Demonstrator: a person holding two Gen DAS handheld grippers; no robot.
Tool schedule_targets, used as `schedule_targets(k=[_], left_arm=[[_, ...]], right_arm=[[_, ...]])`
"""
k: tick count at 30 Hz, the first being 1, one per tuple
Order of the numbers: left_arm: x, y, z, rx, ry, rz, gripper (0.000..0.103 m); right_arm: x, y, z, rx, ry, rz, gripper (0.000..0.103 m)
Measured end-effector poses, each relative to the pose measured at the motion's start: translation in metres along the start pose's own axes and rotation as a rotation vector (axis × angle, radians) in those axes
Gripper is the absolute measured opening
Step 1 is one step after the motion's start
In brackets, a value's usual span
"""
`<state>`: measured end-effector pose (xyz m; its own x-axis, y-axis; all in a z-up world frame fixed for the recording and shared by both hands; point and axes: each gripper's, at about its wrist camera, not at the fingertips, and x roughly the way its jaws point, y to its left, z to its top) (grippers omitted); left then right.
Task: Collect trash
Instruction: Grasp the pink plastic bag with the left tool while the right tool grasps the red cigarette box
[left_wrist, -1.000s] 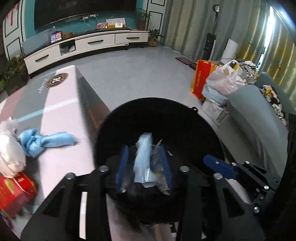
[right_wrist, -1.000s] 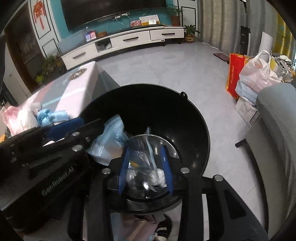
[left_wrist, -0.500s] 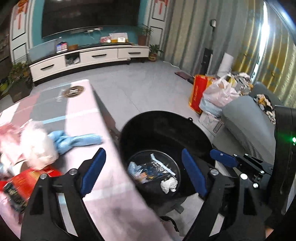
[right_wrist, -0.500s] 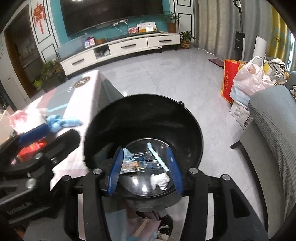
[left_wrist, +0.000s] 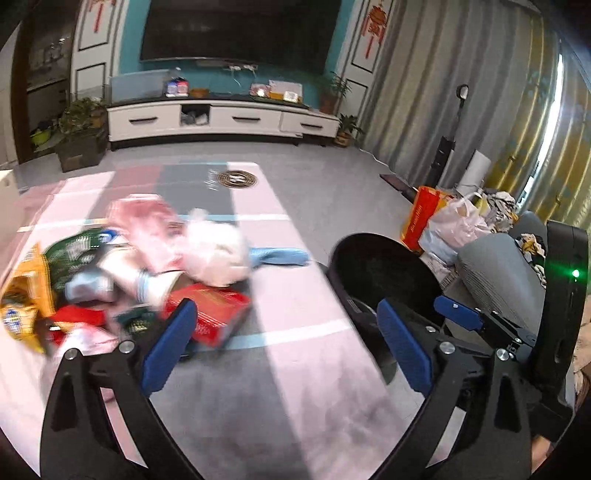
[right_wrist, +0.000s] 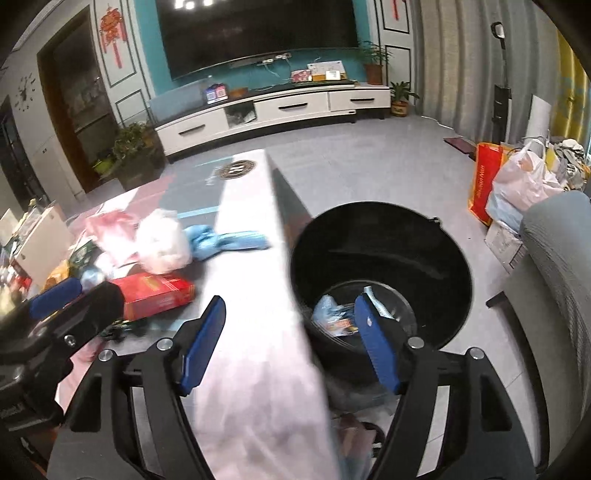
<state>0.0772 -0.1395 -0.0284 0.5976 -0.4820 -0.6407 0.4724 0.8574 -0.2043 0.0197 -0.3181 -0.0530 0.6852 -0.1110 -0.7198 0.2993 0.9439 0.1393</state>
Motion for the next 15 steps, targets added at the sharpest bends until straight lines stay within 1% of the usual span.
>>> schedule_targets(k=[3, 4, 9, 11, 15], left_arm=[[-0.019, 0.026, -0.005, -0.020, -0.028, 0.016, 0.100], [-0.026, 0.038, -0.007, -0.032, -0.038, 0.032, 0.100], [-0.045, 0.085, -0.012, -0.089, -0.044, 0.076, 0.100], [-0.050, 0.096, -0.014, -0.096, -0.045, 0.086, 0.100], [-0.059, 0.117, -0.018, -0.108, -0.057, 0.130, 0.100]], right_arm=[[-0.004, 0.022, -0.003, -0.013, -0.007, -0.003, 0.075], [-0.006, 0.031, -0.005, -0.017, -0.012, -0.006, 0.076], [-0.005, 0.065, -0.012, -0.052, 0.000, -0.005, 0.077], [-0.003, 0.080, -0.014, -0.067, 0.008, 0.003, 0.077], [0.001, 0.103, -0.016, -0.087, 0.021, 0.016, 0.077]])
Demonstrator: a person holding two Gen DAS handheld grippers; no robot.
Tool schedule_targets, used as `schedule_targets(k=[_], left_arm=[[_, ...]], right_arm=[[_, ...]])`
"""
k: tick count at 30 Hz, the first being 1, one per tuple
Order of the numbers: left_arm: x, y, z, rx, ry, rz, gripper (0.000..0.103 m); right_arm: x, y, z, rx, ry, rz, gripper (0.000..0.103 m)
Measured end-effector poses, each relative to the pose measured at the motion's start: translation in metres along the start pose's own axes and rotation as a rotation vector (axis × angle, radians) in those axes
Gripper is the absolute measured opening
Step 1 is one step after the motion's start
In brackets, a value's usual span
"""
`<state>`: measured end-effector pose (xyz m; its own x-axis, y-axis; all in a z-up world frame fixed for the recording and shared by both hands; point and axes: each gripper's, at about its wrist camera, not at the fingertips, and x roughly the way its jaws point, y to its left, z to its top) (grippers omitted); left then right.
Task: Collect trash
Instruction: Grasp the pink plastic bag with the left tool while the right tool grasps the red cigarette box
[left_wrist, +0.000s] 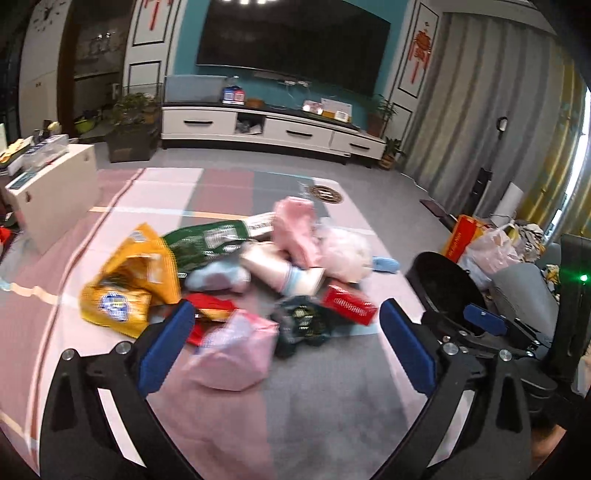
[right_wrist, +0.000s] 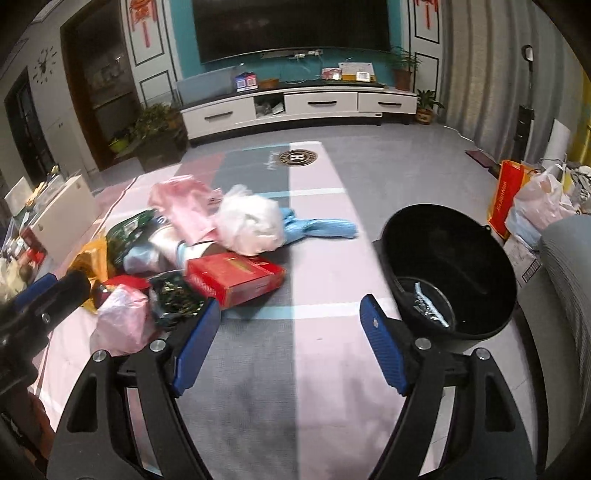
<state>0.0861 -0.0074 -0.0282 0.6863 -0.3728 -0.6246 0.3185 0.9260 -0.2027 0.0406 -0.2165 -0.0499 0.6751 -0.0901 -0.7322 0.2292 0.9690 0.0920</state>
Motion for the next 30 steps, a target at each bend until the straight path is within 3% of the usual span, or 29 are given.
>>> schedule_targets(k=[6, 12, 17, 21, 24, 26, 30], left_arm=[[0.000, 0.023, 0.002, -0.024, 0.022, 0.011, 0.100], [0.001, 0.033, -0.001, 0.039, 0.021, 0.071, 0.100], [0.013, 0.050, -0.011, 0.012, 0.061, 0.010, 0.100], [0.019, 0.074, -0.014, -0.076, 0.083, -0.043, 0.100], [0.020, 0.088, -0.018, -0.055, 0.063, -0.027, 0.100], [0.025, 0.101, -0.021, -0.063, 0.093, -0.034, 0.100], [0.038, 0.135, -0.026, -0.180, 0.159, -0.150, 0.100]], right_arm=[[0.000, 0.020, 0.005, -0.014, -0.008, -0.003, 0.077], [-0.001, 0.025, 0.003, -0.015, -0.015, 0.009, 0.077], [0.000, 0.028, 0.001, -0.031, -0.019, 0.012, 0.077], [-0.001, 0.030, 0.001, -0.038, -0.036, 0.032, 0.077], [0.000, 0.035, -0.002, -0.056, -0.033, 0.076, 0.077], [0.001, 0.036, -0.004, -0.070, -0.028, 0.103, 0.077], [0.011, 0.039, -0.008, -0.085, -0.008, 0.147, 0.077]])
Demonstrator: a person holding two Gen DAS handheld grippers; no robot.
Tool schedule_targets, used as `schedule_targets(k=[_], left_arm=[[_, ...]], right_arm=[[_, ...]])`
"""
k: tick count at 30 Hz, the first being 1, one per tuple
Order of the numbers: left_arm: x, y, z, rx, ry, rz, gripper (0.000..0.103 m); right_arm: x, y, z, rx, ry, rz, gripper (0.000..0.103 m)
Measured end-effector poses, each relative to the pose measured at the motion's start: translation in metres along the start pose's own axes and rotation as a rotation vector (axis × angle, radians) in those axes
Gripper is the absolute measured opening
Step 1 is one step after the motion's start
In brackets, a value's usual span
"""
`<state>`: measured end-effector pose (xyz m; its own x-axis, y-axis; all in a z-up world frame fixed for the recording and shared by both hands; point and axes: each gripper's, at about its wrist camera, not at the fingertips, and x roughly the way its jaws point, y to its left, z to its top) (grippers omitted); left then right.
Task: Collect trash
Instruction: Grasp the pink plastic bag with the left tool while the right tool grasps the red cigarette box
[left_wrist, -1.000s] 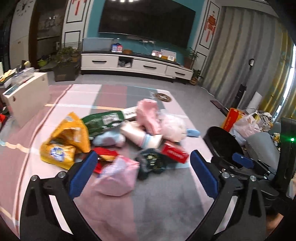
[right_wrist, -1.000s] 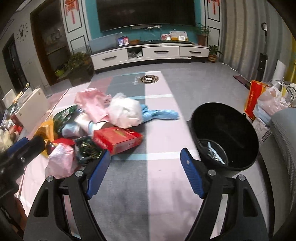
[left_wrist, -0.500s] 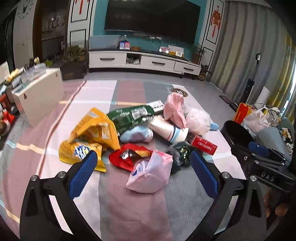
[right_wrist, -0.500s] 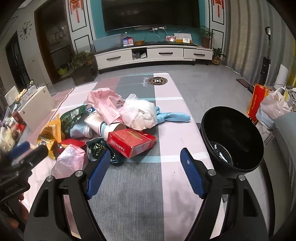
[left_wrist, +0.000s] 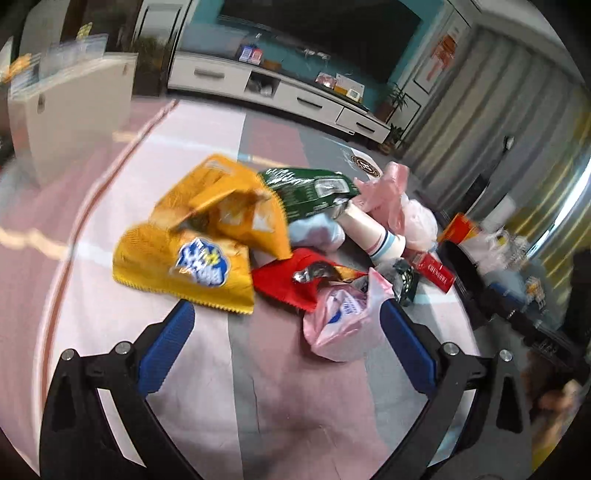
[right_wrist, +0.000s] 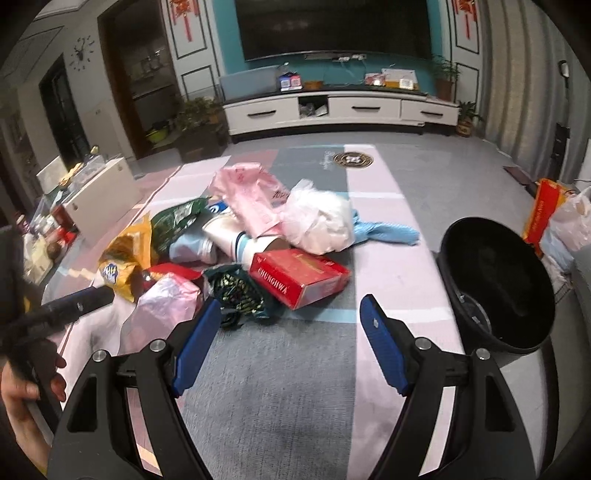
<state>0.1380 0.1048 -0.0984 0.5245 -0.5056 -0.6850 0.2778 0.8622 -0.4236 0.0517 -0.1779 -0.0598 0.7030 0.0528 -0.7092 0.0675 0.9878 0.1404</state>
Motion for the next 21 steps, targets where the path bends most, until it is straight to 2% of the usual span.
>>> schedule_targets(k=[2, 6, 9, 12, 17, 18, 21], left_arm=[[0.004, 0.008, 0.000, -0.030, 0.016, -0.020, 0.100], [0.013, 0.004, -0.004, -0.013, 0.040, -0.057, 0.100], [0.020, -0.008, -0.005, 0.026, 0.066, -0.135, 0.100], [0.028, -0.027, -0.010, 0.117, 0.085, -0.141, 0.100], [0.043, -0.040, -0.014, 0.150, 0.128, -0.165, 0.098], [0.047, -0.042, -0.015, 0.153, 0.138, -0.166, 0.095], [0.053, -0.044, -0.016, 0.150, 0.160, -0.171, 0.085]], right_arm=[[0.005, 0.004, -0.002, -0.025, 0.008, 0.032, 0.077], [0.015, 0.010, -0.002, -0.088, 0.014, 0.026, 0.077], [0.022, 0.007, -0.001, -0.097, 0.000, 0.005, 0.077], [0.034, 0.005, 0.004, -0.125, -0.002, -0.002, 0.076], [0.052, 0.011, 0.008, -0.222, 0.014, 0.003, 0.068], [0.054, 0.013, 0.008, -0.239, 0.015, 0.007, 0.067], [0.062, 0.013, 0.011, -0.274, 0.036, 0.001, 0.054]])
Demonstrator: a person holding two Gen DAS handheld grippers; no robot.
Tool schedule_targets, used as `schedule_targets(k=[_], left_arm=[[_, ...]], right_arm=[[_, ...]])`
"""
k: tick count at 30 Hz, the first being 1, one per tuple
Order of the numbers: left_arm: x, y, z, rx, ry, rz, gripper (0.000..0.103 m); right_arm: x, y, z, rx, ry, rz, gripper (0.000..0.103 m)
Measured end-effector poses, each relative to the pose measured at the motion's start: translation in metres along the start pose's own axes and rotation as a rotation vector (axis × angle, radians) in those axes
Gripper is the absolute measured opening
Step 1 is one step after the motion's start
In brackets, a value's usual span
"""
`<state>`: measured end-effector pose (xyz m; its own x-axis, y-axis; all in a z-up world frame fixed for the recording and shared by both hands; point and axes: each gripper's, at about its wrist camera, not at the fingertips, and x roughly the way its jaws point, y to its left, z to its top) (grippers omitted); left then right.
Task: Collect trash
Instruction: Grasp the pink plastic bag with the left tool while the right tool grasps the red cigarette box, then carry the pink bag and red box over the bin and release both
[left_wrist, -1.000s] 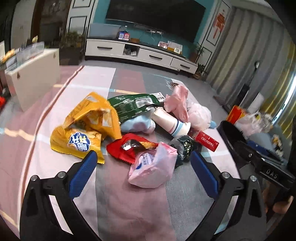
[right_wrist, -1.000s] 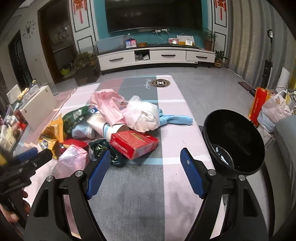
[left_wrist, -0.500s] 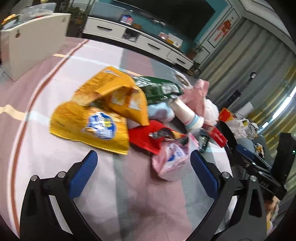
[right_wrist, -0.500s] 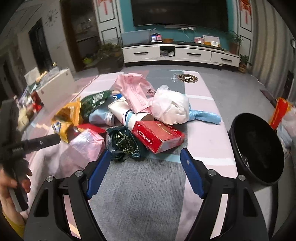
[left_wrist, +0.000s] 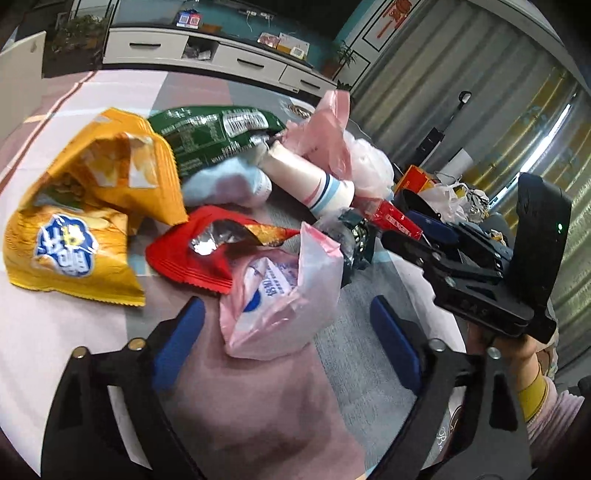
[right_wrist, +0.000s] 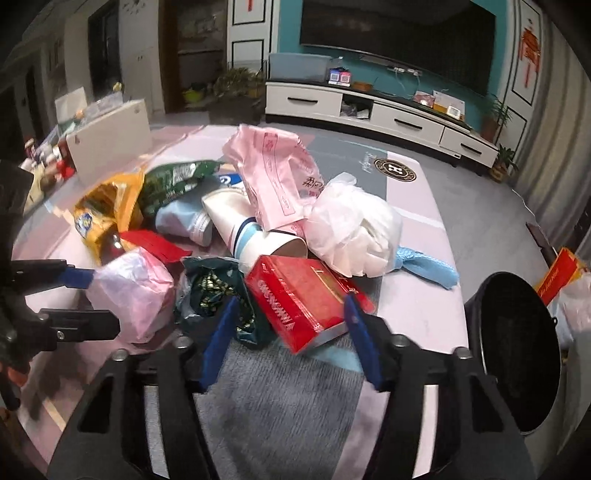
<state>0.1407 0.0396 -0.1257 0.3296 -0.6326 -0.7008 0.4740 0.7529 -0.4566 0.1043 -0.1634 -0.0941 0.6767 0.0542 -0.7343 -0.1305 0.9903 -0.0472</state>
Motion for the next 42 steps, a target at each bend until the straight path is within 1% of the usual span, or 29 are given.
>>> schedule_targets(k=[1, 4, 5, 7, 9, 11, 15, 20, 24, 26, 29, 31, 33, 36, 39, 42], left_arm=[[0.002, 0.000, -0.001, -0.006, 0.010, -0.004, 0.078], [0.007, 0.002, -0.002, -0.009, 0.029, -0.001, 0.070], [0.008, 0.002, -0.003, -0.009, 0.033, 0.002, 0.067], [0.008, 0.002, -0.004, -0.013, 0.037, -0.008, 0.065], [0.009, 0.000, -0.005, -0.010, 0.039, -0.011, 0.062], [0.007, -0.001, -0.006, -0.006, 0.042, -0.012, 0.060], [-0.002, -0.003, -0.011, -0.002, 0.034, -0.024, 0.059], [-0.021, -0.006, -0.015, -0.005, -0.002, -0.025, 0.057], [-0.035, -0.014, -0.016, -0.018, -0.033, 0.000, 0.057], [-0.041, -0.023, -0.017, -0.022, -0.047, 0.017, 0.057], [-0.050, -0.040, -0.020, -0.017, -0.065, 0.017, 0.057], [-0.051, -0.056, -0.015, -0.001, -0.078, 0.028, 0.057], [-0.053, -0.073, -0.010, 0.014, -0.093, 0.020, 0.057], [-0.051, -0.097, -0.002, 0.032, -0.100, 0.007, 0.057], [-0.042, -0.120, 0.008, 0.059, -0.095, -0.009, 0.057], [-0.026, -0.148, 0.020, 0.107, -0.082, -0.025, 0.057]], right_arm=[[0.001, 0.000, 0.000, -0.003, 0.003, -0.002, 0.051], [0.000, -0.002, -0.002, -0.017, 0.002, -0.006, 0.046], [0.001, -0.002, -0.004, -0.028, 0.005, -0.015, 0.043], [0.000, 0.001, -0.006, -0.052, 0.011, -0.015, 0.036], [-0.003, 0.006, -0.008, -0.081, 0.002, -0.034, 0.033], [-0.008, 0.009, -0.010, -0.099, -0.010, -0.045, 0.029], [-0.024, 0.008, -0.014, -0.075, -0.045, -0.019, 0.024], [-0.055, 0.005, -0.022, 0.010, -0.093, 0.065, 0.022], [-0.080, 0.005, -0.028, 0.041, -0.120, 0.110, 0.022], [-0.094, 0.000, -0.032, 0.060, -0.143, 0.119, 0.022], [-0.113, -0.012, -0.036, 0.102, -0.174, 0.137, 0.022], [-0.123, -0.021, -0.039, 0.115, -0.197, 0.119, 0.022], [-0.131, -0.034, -0.043, 0.141, -0.218, 0.103, 0.022], [-0.142, -0.064, -0.051, 0.201, -0.246, 0.068, 0.022], [-0.151, -0.087, -0.058, 0.244, -0.273, 0.040, 0.022], [-0.160, -0.117, -0.063, 0.303, -0.308, 0.009, 0.022]])
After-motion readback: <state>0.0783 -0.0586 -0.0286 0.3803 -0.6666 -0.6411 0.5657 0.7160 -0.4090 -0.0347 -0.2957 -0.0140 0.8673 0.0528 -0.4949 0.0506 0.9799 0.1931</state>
